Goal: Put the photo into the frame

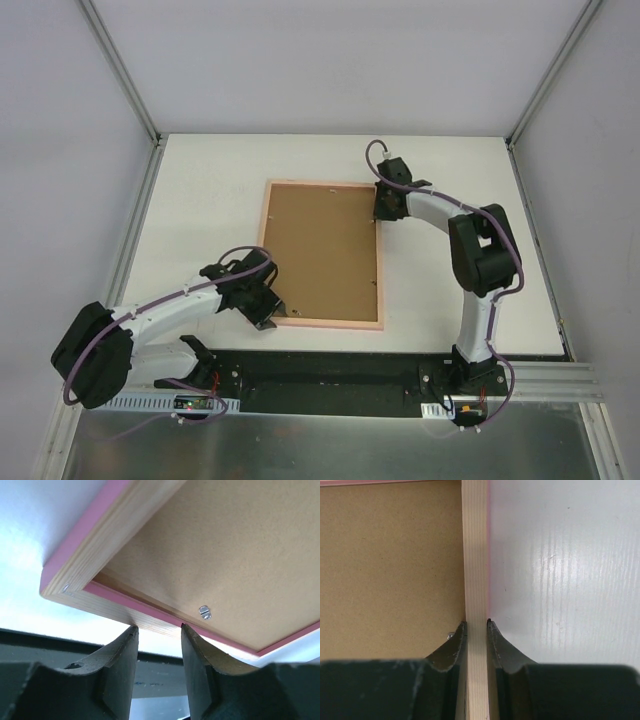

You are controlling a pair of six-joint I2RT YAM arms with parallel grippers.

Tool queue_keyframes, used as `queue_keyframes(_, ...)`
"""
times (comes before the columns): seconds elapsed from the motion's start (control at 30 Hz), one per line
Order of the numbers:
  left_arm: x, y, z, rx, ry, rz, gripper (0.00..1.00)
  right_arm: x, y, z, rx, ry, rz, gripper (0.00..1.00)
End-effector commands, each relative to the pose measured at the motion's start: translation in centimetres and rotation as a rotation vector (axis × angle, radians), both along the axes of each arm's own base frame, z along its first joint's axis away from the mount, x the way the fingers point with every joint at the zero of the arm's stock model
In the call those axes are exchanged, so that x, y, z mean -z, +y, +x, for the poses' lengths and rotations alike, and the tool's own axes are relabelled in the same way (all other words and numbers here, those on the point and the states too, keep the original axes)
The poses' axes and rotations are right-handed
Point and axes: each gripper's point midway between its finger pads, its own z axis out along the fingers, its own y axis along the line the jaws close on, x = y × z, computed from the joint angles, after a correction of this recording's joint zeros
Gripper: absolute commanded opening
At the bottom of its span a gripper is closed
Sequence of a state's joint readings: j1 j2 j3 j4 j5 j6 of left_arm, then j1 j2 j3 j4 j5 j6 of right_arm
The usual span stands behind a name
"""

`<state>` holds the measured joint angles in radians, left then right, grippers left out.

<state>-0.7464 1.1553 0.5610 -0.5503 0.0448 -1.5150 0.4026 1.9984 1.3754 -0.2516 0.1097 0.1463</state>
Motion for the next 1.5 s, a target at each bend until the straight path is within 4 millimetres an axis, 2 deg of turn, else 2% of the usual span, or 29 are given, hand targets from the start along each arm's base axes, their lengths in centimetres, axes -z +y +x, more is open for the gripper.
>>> queue_keyframes(0.0,0.0,2.4,3.1,-0.072,-0.076,0.027,0.38,3.5,-2.4,-4.5,0.035,0.175,-0.071,0.01)
queue_keyframes(0.3,-0.3,5.6,7.5,-0.121,-0.086,0.027,0.32,3.9,-3.3,-7.1,0.083,0.183,-0.007,0.03)
queue_keyframes(0.47,-0.1,7.5,11.3,-0.136,-0.094,0.047,0.32,3.9,-3.3,-9.6,0.118,0.165,0.071,0.17)
queue_keyframes(0.67,-0.5,7.8,17.6,-0.024,-0.132,0.032,0.33,3.1,-2.8,-12.5,0.132,0.136,0.185,0.27)
queue_keyframes(0.8,-1.4,7.4,19.9,0.041,-0.173,0.021,0.35,1.9,-3.0,-12.9,0.131,0.101,0.202,0.36)
queue_keyframes(0.9,-2.1,7.3,19.2,0.046,-0.192,0.020,0.44,0.6,-2.9,-12.3,0.123,0.073,0.205,0.45)
queue_keyframes(0.97,-2.3,7.6,18.2,0.052,-0.201,0.035,0.53,-0.3,-2.7,-11.7,0.115,0.055,0.213,0.49)
queue_keyframes(1.03,-2.5,7.5,16.9,0.058,-0.210,0.042,0.56,-1.1,-2.4,-11.1,0.106,0.042,0.219,0.54)
queue_keyframes(1.23,-2.2,5.6,12.6,0.099,-0.217,0.081,0.56,-3.6,-1.4,-9.6,0.079,0.004,0.245,0.61)
queue_keyframes(1.37,-1.1,4.3,9.7,0.033,-0.172,0.081,0.54,-5.2,-1.5,-9.2,0.068,-0.018,0.238,0.62)
queue_keyframes(1.47,-0.7,4.0,9.4,-0.007,-0.160,0.091,0.54,-6.1,-1.7,-9.2,0.062,-0.041,0.234,0.63)
